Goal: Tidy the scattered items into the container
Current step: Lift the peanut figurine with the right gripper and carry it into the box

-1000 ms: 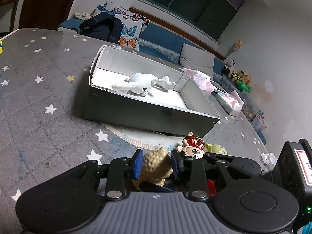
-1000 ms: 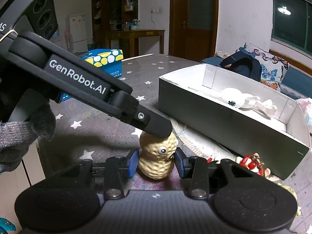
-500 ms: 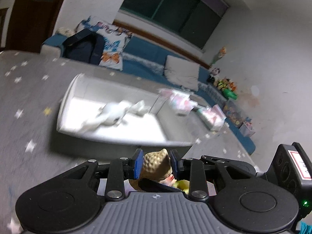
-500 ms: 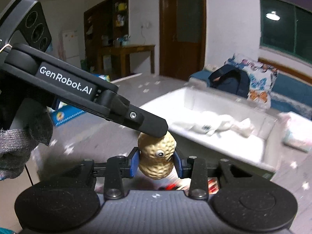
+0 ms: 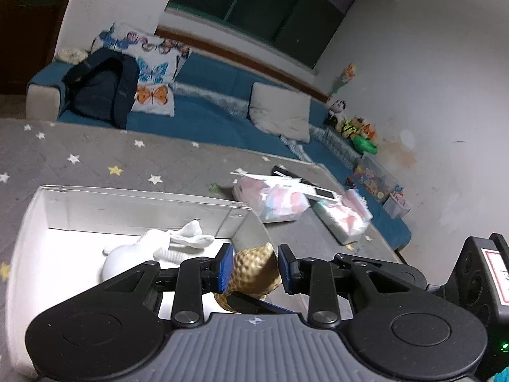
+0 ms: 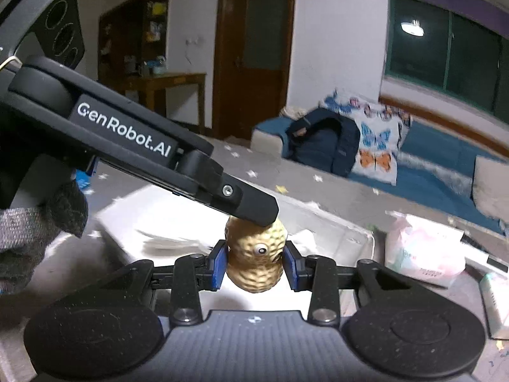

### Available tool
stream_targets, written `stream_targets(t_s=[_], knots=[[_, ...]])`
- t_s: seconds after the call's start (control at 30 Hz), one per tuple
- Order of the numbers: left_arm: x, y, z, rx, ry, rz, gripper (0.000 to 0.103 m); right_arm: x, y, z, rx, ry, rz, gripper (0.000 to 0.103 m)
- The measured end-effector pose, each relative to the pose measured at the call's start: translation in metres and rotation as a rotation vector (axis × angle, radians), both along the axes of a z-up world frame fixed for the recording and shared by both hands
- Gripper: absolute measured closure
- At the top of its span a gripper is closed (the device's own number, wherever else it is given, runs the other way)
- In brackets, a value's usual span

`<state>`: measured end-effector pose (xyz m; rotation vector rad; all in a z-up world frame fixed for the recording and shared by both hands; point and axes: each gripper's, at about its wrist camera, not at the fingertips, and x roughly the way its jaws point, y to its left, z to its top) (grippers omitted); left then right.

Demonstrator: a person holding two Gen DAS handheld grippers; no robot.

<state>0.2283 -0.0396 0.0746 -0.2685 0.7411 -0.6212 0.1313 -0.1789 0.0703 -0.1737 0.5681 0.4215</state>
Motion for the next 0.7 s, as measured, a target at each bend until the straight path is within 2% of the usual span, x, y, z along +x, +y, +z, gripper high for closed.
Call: stream_targets(t_s=[0.17, 0.33, 0.7], knots=[[0.034, -0.01, -0.019, 0.024, 0.03, 0.02, 0.07, 0.042, -0.007, -0.02, 0.0, 0.062, -0.008, 0.067], [0.059, -0.014, -0.042, 0.039, 0.071, 0.025, 0.07, 0.066, -0.007, -0.04, -0.017, 0.14, -0.005, 0.067], [0.073, -0.014, -0.059, 0.021, 0.101, 0.025, 0.07, 0.082, -0.003, -0.052, -0.065, 0.197, -0.011, 0.066]])
